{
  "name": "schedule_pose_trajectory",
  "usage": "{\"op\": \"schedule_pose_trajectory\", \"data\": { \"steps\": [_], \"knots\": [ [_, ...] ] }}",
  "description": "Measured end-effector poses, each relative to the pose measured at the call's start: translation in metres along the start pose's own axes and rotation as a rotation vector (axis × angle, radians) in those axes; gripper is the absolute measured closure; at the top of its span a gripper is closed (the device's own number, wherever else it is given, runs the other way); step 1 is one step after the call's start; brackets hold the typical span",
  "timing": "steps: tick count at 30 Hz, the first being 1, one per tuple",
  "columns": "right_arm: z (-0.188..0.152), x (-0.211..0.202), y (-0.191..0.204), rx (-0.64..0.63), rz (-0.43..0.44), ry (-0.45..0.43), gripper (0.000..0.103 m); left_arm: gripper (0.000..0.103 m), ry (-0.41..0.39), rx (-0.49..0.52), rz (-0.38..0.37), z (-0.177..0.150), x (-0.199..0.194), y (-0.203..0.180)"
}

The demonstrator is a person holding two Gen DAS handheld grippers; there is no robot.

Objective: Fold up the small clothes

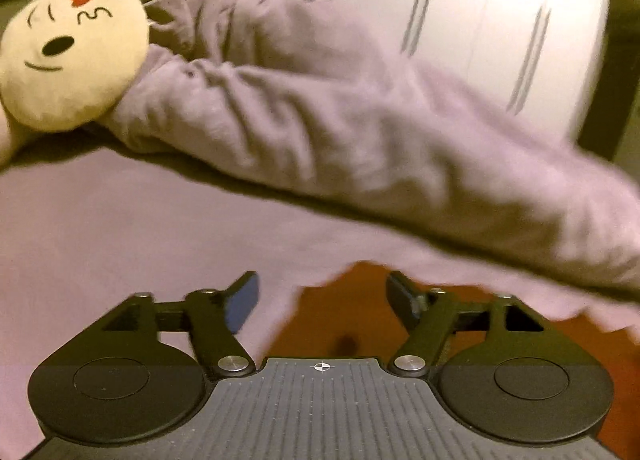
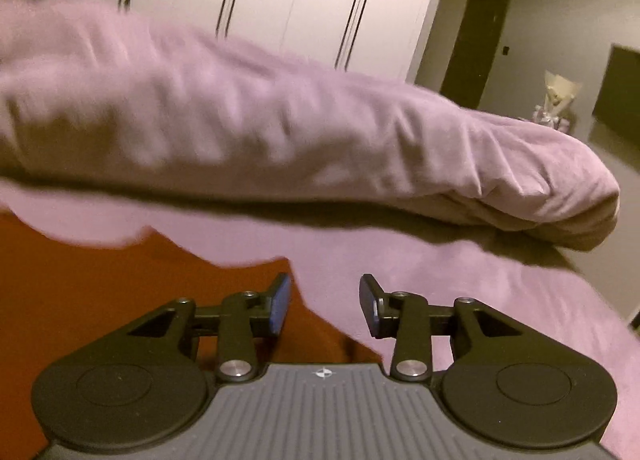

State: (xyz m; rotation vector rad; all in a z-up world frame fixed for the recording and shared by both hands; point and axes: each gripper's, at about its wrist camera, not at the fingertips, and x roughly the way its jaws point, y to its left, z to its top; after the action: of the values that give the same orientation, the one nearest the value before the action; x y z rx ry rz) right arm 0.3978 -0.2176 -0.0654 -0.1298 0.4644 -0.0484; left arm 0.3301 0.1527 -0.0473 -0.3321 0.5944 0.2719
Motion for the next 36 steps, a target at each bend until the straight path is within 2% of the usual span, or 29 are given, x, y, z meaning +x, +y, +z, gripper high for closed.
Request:
{"op": "schedule_pose_trajectory", "data": {
  "steps": [1, 2, 3, 4, 5, 7, 8, 10, 11, 12, 14, 16, 17, 18, 21, 22, 23, 25, 26, 27, 28, 31, 36],
  "knots": [
    [-0.002, -0.016, 0.005, 0.041, 0.112, -0.022, 0.059, 0.012, -0.015, -0.013, -0.041, -0.004, -0.007, -0.007],
    [-0.006, -0.026, 0.010, 0.094, 0.223, -0.031, 0.051, 0.006, -0.028, -0.017, -0.079, -0.011, -0.011, -0.015],
    [-0.010, -0.034, 0.016, 0.150, 0.341, -0.025, 0.045, 0.006, -0.033, -0.009, -0.105, -0.017, -0.011, -0.023],
    [-0.014, -0.036, 0.021, 0.194, 0.435, -0.005, 0.044, 0.006, -0.022, 0.009, -0.113, -0.023, -0.007, -0.030],
    [-0.020, -0.036, 0.027, 0.248, 0.520, 0.023, 0.043, 0.006, 0.007, 0.036, -0.098, -0.031, 0.001, -0.035],
    [-0.034, -0.026, 0.034, 0.323, 0.578, 0.084, 0.043, 0.006, 0.073, 0.079, -0.028, -0.045, 0.017, -0.038],
    [-0.041, -0.019, 0.033, 0.343, 0.574, 0.114, 0.043, 0.006, 0.102, 0.107, 0.003, -0.050, 0.025, -0.037],
    [-0.052, -0.012, 0.026, 0.318, 0.554, 0.089, 0.058, 0.006, 0.074, 0.221, 0.076, -0.060, 0.032, -0.035],
    [-0.053, -0.010, 0.017, 0.322, 0.561, 0.090, 0.066, 0.005, 0.073, 0.231, 0.104, -0.060, 0.033, -0.032],
    [-0.053, -0.009, 0.007, 0.348, 0.573, 0.092, 0.066, 0.005, 0.086, 0.182, 0.089, -0.057, 0.034, -0.023],
    [-0.055, -0.011, -0.012, 0.362, 0.529, 0.074, 0.066, 0.006, 0.073, 0.101, 0.080, -0.050, 0.033, -0.010],
    [-0.060, -0.006, -0.039, 0.429, 0.485, 0.068, 0.068, 0.006, 0.073, 0.099, 0.084, -0.046, 0.034, -0.003],
    [-0.063, -0.004, -0.053, 0.472, 0.468, 0.068, 0.073, 0.005, 0.067, 0.121, 0.105, -0.044, 0.033, -0.003],
    [-0.066, -0.002, -0.066, 0.511, 0.423, 0.072, 0.078, 0.004, 0.068, 0.133, 0.162, -0.044, 0.032, -0.001],
    [-0.070, -0.002, -0.091, 0.564, 0.360, 0.090, 0.093, 0.005, 0.067, 0.031, 0.205, -0.035, 0.020, 0.025],
    [-0.068, -0.003, -0.091, 0.536, 0.342, 0.097, 0.094, 0.005, 0.068, -0.012, 0.238, -0.031, 0.013, 0.034],
    [-0.065, -0.007, -0.089, 0.498, 0.319, 0.102, 0.094, 0.005, 0.076, -0.050, 0.233, -0.028, 0.005, 0.042],
    [-0.059, -0.016, -0.080, 0.423, 0.263, 0.117, 0.090, 0.005, 0.123, -0.123, 0.169, -0.025, -0.012, 0.058],
    [-0.057, -0.027, -0.074, 0.388, 0.236, 0.118, 0.082, 0.005, 0.139, -0.141, 0.142, -0.025, -0.020, 0.060],
    [-0.056, -0.038, -0.070, 0.367, 0.235, 0.106, 0.070, 0.005, 0.159, -0.148, 0.107, -0.027, -0.030, 0.062],
    [-0.058, -0.051, -0.064, 0.345, 0.248, 0.087, 0.066, 0.005, 0.172, -0.145, 0.089, -0.032, -0.040, 0.060],
    [-0.064, -0.081, -0.052, 0.276, 0.257, 0.056, 0.065, 0.005, 0.221, -0.102, 0.049, -0.042, -0.053, 0.051],
    [-0.082, -0.080, -0.041, 0.088, 0.138, 0.130, 0.060, 0.005, 0.271, -0.024, 0.073, -0.051, -0.047, 0.039]
  ]
}}
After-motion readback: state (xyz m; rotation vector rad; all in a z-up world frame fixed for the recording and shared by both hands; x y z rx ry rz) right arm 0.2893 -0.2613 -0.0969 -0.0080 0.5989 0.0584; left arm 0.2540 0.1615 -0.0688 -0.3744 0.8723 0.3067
